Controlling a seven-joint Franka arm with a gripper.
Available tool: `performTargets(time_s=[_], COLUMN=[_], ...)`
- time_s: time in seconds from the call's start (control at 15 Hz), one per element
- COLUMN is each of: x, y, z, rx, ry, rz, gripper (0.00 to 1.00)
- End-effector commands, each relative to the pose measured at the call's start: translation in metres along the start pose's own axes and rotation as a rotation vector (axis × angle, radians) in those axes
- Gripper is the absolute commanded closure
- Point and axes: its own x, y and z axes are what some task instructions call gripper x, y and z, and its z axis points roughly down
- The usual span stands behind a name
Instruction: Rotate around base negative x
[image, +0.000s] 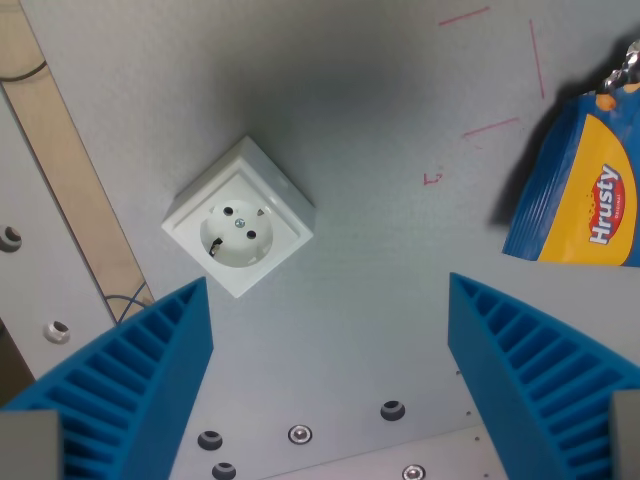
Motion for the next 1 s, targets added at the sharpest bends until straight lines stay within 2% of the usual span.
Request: performTargets(time_s=[0.07, 1.0], x=[0.0, 0.0], y=[0.0, 0.0], z=[-0.0012, -0.0012], rx=[-0.012, -0.193], ry=[0.006, 0.051], rz=[0.001, 0.003], gripper=[0.0, 0.0])
